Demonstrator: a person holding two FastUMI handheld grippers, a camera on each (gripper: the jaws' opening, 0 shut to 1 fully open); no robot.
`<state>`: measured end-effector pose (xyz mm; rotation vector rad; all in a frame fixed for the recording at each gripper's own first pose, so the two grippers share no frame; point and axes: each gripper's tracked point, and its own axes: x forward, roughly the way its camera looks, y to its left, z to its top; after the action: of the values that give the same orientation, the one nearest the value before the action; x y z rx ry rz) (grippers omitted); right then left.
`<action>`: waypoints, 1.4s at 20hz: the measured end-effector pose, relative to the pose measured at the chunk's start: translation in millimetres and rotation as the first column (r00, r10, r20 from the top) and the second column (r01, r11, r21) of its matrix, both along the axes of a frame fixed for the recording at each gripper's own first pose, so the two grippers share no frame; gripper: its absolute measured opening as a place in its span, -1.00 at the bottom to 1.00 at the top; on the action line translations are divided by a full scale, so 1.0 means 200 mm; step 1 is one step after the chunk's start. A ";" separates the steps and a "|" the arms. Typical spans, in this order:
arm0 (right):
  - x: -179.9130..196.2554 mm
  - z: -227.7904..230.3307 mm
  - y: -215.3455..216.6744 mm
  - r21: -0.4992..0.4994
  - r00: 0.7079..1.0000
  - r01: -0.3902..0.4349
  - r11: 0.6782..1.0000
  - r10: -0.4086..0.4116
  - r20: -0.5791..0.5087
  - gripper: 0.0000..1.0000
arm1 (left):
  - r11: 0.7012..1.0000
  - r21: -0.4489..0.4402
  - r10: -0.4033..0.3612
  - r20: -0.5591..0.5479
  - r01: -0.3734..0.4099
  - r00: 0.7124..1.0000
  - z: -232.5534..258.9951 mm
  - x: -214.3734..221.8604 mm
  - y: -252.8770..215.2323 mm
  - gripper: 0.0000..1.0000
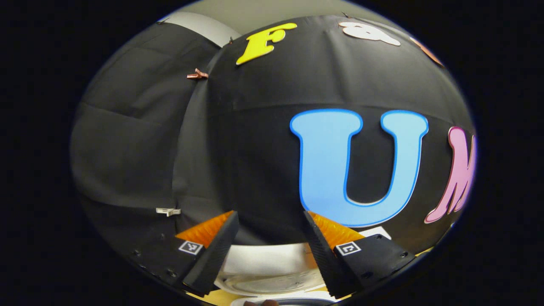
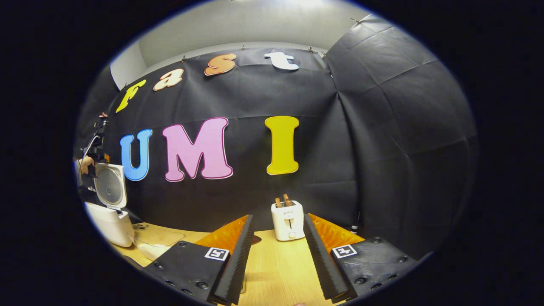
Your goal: Close the left gripper, press the button to open the rice cooker; take a wooden spoon from the chopstick holder with the right hand, scoop a spoonful of rice and pour it into the rice cooker, then put the wooden spoon back into the chopstick holder.
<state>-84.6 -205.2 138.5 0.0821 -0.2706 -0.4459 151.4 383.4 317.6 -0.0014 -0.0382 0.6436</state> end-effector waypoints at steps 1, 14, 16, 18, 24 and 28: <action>0.00 0.00 0.00 0.007 1.000 -0.009 1.000 0.009 0.001 0.46 | 1.000 0.030 -0.002 -0.008 0.003 1.000 0.01 -0.02 -0.01 0.96; 0.06 -0.07 -0.01 0.093 0.997 -0.071 0.993 0.072 -0.006 0.46 | 0.971 0.029 -0.238 -0.011 0.238 0.971 -0.52 -0.60 -0.75 0.96; 0.05 -0.06 -0.01 0.100 0.997 -0.075 0.992 0.075 -0.001 0.46 | 0.945 -0.085 -0.324 -0.098 0.316 0.941 -0.76 -0.61 -0.92 0.96; 0.04 -0.05 -0.03 0.101 0.998 -0.070 0.992 0.070 0.008 0.46 | 0.943 -0.138 -0.327 -0.207 0.303 0.922 -1.00 -0.61 -0.99 0.96; 0.06 -0.09 -0.05 0.110 0.998 -0.067 0.992 0.068 -0.004 0.46 | 0.950 -0.113 -0.310 -0.214 0.291 0.926 -1.09 -0.59 -1.02 0.97; 0.10 -0.13 -0.02 0.141 0.995 -0.094 0.986 0.097 -0.021 0.46 | 0.934 -0.126 -0.354 -0.219 0.334 0.909 -1.10 -0.61 -1.05 1.00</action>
<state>-64.1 -209.1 111.6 0.2252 -0.2073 -0.3700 29.8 174.3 97.8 -0.0132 0.2189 0.2867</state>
